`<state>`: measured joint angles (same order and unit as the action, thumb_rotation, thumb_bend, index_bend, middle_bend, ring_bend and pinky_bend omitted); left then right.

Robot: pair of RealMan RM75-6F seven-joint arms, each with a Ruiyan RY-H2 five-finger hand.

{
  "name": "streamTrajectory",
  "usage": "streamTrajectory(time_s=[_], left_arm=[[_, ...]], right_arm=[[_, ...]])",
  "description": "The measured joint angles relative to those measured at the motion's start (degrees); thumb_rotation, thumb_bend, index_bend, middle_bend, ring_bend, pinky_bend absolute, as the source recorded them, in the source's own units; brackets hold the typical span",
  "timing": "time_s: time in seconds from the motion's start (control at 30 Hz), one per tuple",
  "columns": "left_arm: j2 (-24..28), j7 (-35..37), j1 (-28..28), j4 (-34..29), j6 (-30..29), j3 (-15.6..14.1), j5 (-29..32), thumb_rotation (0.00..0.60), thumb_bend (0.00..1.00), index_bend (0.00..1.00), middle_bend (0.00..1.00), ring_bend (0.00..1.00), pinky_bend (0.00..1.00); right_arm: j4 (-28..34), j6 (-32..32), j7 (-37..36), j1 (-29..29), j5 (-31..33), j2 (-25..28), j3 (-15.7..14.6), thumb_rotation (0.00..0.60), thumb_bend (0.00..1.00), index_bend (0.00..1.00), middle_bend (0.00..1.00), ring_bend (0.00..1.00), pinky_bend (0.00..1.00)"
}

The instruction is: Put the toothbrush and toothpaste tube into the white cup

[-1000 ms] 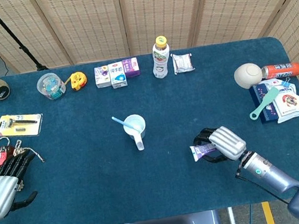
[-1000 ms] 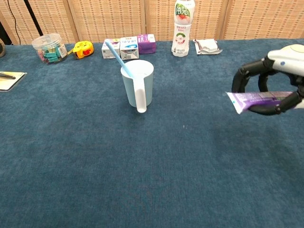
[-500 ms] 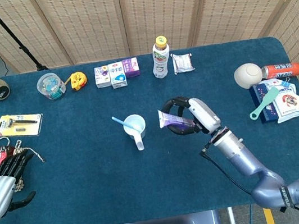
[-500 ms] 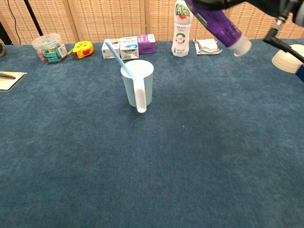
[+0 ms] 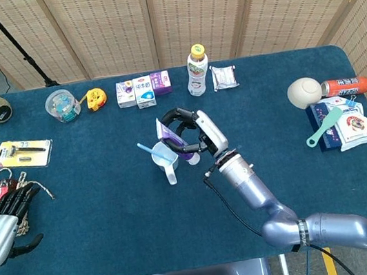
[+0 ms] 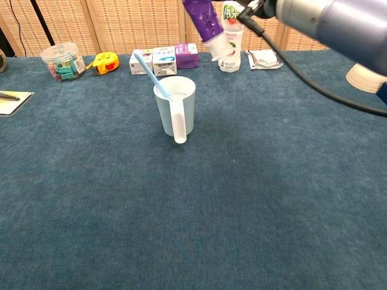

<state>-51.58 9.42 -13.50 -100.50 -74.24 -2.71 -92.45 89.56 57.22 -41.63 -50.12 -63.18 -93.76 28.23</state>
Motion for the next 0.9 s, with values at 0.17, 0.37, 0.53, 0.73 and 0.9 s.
streamTrajectory(time_s=[0.17, 0.37, 0.53, 0.73, 0.9], left_arm=[[-0.14, -0.44, -0.46, -0.1, 1.1, 0.23, 0.91, 0.6, 0.24, 0.0, 0.0, 0.0, 0.0], [-0.2, -0.57, -0.95, -0.12, 2.2, 0.59, 2.16, 0.6, 0.24, 0.0, 0.0, 0.0, 0.0], [-0.21, -0.76, -1.27, -0.23, 2.83, 0.74, 2.65, 0.6, 0.24, 0.0, 0.0, 0.0, 0.0], [0.02, 0.11, -1.07, 0.04, 2.38, 0.72, 2.52, 0.6, 0.24, 0.0, 0.0, 0.0, 0.0], [0.15, 0.88, -1.05, 0.46, 2.45, 0.86, 2.98, 0.6, 0.24, 0.0, 0.0, 0.0, 0.0]], right_arm=[[-6.06, -0.65, -0.3, -2.01, 0.83, -4.35, 0.76, 0.6, 0.66, 0.66, 0.48, 0.34, 0.44], [-13.13, -0.25, 0.11, -4.17, 1.02, -9.27, 1.81, 0.6, 0.68, 0.66, 0.48, 0.32, 0.32], [-18.31, 0.6, -0.04, -5.99, 2.12, -14.09, 3.9, 0.6, 0.68, 0.66, 0.48, 0.3, 0.26], [-23.27, 0.85, -1.17, -7.56, 3.37, -17.58, 6.34, 0.6, 0.68, 0.66, 0.49, 0.3, 0.25], [-25.41, 1.68, -4.54, -7.48, 2.64, -19.17, 7.11, 0.6, 0.68, 0.67, 0.49, 0.29, 0.24]])
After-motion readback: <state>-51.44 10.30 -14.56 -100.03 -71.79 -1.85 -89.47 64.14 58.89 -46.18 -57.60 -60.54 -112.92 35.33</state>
